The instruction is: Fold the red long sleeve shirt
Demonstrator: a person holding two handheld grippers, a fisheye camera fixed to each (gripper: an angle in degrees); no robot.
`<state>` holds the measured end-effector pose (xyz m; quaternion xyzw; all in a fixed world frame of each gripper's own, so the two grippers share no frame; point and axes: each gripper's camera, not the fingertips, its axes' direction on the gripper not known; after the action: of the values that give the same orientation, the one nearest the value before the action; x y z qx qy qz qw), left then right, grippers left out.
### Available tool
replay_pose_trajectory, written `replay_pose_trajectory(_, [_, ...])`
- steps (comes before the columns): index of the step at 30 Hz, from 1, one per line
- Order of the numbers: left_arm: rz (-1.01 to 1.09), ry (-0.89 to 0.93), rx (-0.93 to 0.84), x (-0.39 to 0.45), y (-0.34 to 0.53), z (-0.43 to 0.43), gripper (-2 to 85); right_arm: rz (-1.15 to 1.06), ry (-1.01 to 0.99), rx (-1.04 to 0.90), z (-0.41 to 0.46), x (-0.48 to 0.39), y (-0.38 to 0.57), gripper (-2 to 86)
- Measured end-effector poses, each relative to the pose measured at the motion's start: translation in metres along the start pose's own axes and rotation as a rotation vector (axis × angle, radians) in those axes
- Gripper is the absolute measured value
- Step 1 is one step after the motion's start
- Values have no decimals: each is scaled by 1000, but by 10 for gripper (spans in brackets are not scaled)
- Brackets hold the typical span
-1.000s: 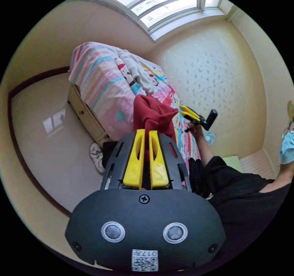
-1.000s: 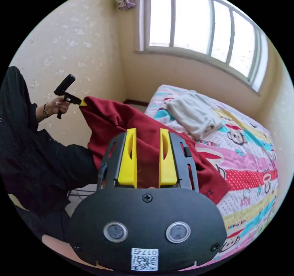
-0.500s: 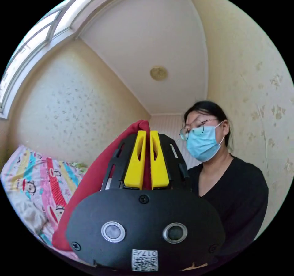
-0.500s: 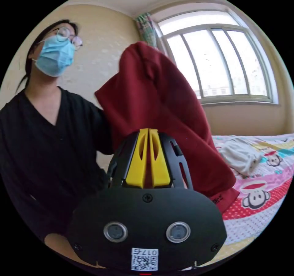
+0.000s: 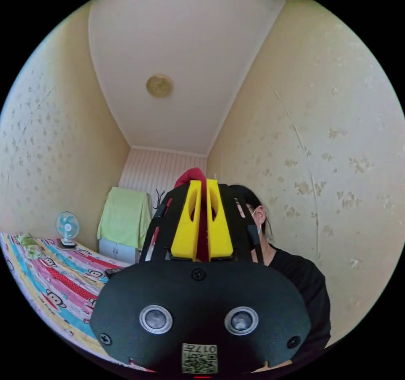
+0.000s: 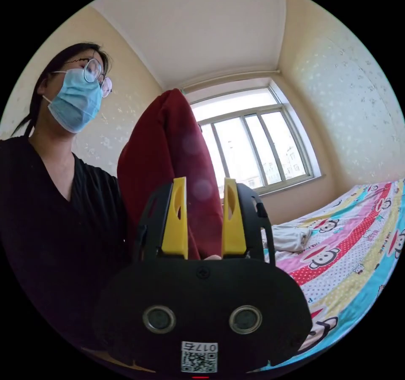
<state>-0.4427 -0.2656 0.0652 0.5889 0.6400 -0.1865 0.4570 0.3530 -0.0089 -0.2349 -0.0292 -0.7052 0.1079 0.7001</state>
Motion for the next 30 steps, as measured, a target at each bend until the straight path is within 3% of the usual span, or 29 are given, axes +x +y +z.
replay_pose_trajectory(6, [-48,-2,-101,7,12,57,0,35,126,-18,-9,-15,-25,98])
replay_pose_trajectory(9, [-106,-24,-101,0,26,68,0,94,-44,-160,2,2,-41,70])
replay_pose_trajectory(11, [-132,-41,-93,-2,33,69,0,12,-203,-190,-4,-2,-55,29])
replay_pose_trajectory(12, [-144,-32,-79,-2,37,69,0,3,-176,-181,-8,-5,-59,26])
replay_pose_trajectory(16, [-118,-41,-112,8,40,76,0,-131,472,-90,-40,-30,-113,14])
replay_pose_trajectory(17, [-106,-76,-127,9,40,77,0,-140,526,-50,-50,-29,-134,16])
replay_pose_trajectory(21, [-169,-117,-138,-13,49,74,0,-110,256,-61,-37,-16,-170,53])
replay_pose_trajectory(23, [-179,-123,-144,-20,55,79,0,-12,25,-163,11,-6,-159,119])
replay_pose_trajectory(25, [-194,-113,-164,-29,61,88,0,77,-80,-245,50,1,-134,125])
replay_pose_trajectory(28, [-249,-100,-158,-39,65,89,-1,110,-88,-339,96,0,-86,74])
replay_pose_trajectory(30, [-261,-96,-138,-39,67,84,-2,104,42,-283,88,-3,-87,40])
